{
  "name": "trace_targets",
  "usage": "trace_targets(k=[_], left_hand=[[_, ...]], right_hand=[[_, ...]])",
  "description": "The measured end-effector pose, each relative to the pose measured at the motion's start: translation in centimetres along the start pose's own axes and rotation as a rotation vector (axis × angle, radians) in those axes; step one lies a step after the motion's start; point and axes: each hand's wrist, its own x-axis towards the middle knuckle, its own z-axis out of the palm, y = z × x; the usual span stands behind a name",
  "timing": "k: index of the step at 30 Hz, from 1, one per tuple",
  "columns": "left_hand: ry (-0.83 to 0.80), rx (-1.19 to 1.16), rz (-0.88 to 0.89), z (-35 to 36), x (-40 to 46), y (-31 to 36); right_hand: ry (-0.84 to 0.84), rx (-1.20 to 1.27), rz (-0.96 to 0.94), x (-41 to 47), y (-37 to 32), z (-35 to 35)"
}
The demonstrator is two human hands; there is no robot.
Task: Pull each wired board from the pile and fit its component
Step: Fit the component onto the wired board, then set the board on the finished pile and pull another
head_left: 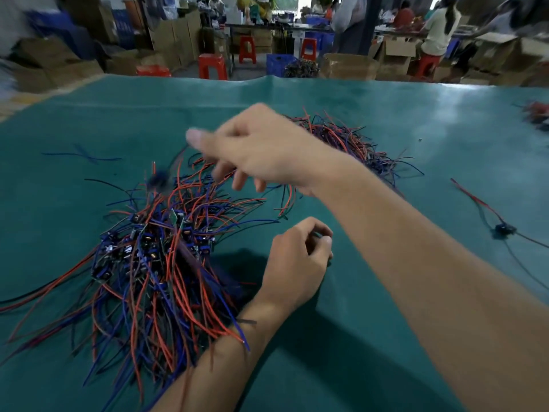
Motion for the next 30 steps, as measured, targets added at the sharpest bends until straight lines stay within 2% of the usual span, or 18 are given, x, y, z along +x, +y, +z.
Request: trace_targets(k=[2,4,7,9,13,16,22,28,30], left_hand=[[0.019,0.009,-0.01,0.0,0.1,0.0],[0.03,-0.01,-0.021,0.1,0.1,0.1],[0.058,0.035,0.004,0.1,0.2,0.0],[0.086,0.071,0.017,-0.1,0.2,-0.1],[0.18,0.086,-0.029,-0.3,0.4,-0.3],[0.227,0.067,-0.061,-0.3,0.5,-0.4],[0.236,0.065,-0.1,0.1,0.8,-0.5],[0.168,0.002,-0.132,0.0,0.8,-0.5],[0.168,-0.019,-0.139,-0.1,0.9,-0.6]], right_hand=[[-0.018,-0.273,0.075,2.0,2.1,0.2],[0.092,-0.5,0.219,3.1,5.4,-0.1],[0.076,-0.621,0.449,2.4,10.0,0.0],[0.072,-0.579,0.471,1.8,11.9,0.3],[0.208,-0.513,0.483,0.8,13.6,-0.7],[0.233,-0.418,0.532,-1.2,14.3,-2.6],[0.129,-0.051,0.569,-6.6,14.2,-4.6],[0.122,0.206,0.405,-10.6,12.1,-2.0],[0.053,0.268,0.352,-11.2,12.0,-0.9]])
